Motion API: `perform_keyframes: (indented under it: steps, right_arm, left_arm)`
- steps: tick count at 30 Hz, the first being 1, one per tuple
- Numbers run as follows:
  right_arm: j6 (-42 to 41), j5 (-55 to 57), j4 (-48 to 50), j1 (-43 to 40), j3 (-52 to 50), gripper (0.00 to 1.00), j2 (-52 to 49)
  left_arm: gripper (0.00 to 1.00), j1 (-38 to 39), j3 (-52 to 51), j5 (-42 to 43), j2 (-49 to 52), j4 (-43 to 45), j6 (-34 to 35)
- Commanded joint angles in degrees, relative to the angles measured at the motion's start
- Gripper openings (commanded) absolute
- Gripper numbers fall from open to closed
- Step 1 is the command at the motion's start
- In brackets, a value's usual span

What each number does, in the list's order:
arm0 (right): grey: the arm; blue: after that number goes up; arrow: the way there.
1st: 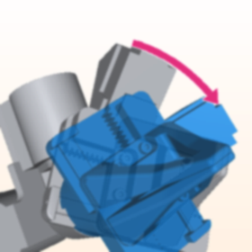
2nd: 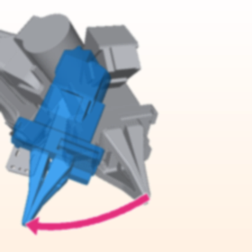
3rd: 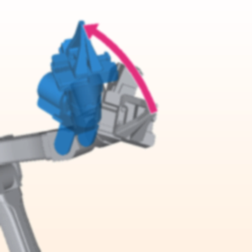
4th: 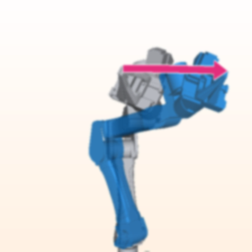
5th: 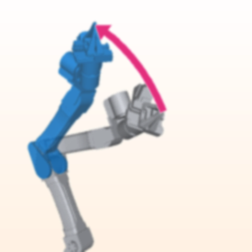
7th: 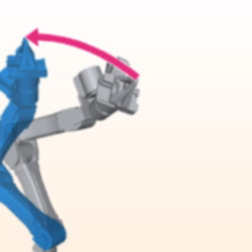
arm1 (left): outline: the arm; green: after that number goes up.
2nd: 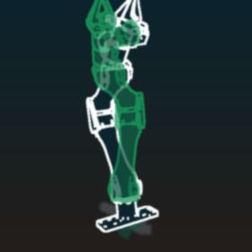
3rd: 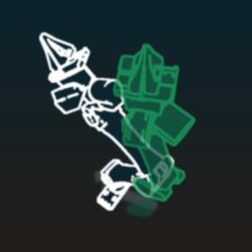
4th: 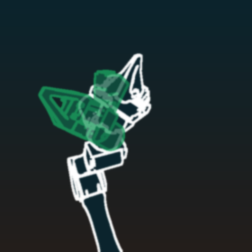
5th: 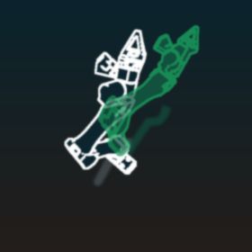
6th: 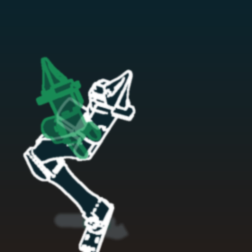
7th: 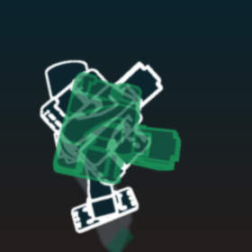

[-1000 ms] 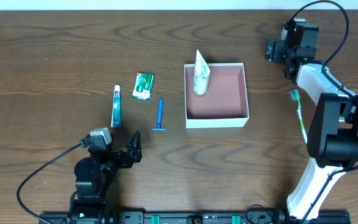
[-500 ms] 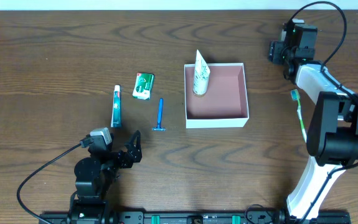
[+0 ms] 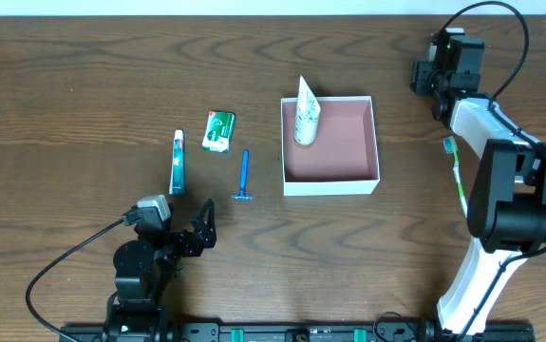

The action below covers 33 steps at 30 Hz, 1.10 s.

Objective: Pack container

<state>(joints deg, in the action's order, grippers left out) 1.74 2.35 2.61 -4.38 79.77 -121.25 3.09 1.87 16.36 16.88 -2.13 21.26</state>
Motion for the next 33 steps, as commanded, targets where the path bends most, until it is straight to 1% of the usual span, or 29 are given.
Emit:
perform_keyframes:
  steps: [1, 7, 8, 11, 17, 20, 23, 27, 29, 33]
  right_arm:
    - [0.0, 0.3, 0.9, -0.9, -0.2, 0.71, -0.7]
    - [0.0, 0.4, 2.2, -0.9, -0.2, 0.71, -0.7]
    - [0.0, 0.4, 2.3, -0.9, -0.2, 0.69, -0.7]
    - [0.0, 0.4, 2.4, -0.9, -0.2, 0.55, -0.7]
    - [0.0, 0.5, 2.4, -1.0, -0.2, 0.43, -0.7]
    - [0.0, 0.5, 2.4, -1.0, -0.2, 0.41, -0.7]
    - [0.0, 0.9, 2.6, -1.0, -0.2, 0.37, -0.7]
    - [0.0, 0.9, 2.8, -1.0, -0.2, 0.36, -0.7]
    - [-0.3, 0.9, 3.1, -1.0, -0.2, 0.34, -0.7]
    - [-1.0, 1.3, 4.5, -1.0, -0.2, 0.34, -0.6]
  left_arm:
    - [0.98, -0.3, -0.9, 0.8, -0.1, -2.0, 0.5]
    - [0.98, -0.3, -0.9, 0.8, -0.1, -2.0, 0.5]
    - [0.98, -0.3, -0.9, 0.8, -0.1, -2.0, 0.5]
    - [0.98, -0.3, -0.9, 0.8, -0.1, -2.0, 0.5]
    - [0.98, -0.3, -0.9, 0.8, -0.1, -2.0, 0.5]
    - [0.98, -0.3, -0.9, 0.8, -0.1, -2.0, 0.5]
    - [0.98, -0.3, -0.9, 0.8, -0.1, -2.0, 0.5]
    - [0.98, -0.3, -0.9, 0.8, -0.1, -2.0, 0.5]
    - [0.98, -0.3, -0.9, 0.8, -0.1, -2.0, 0.5]
    - [0.98, -0.3, -0.9, 0.8, -0.1, -2.0, 0.5]
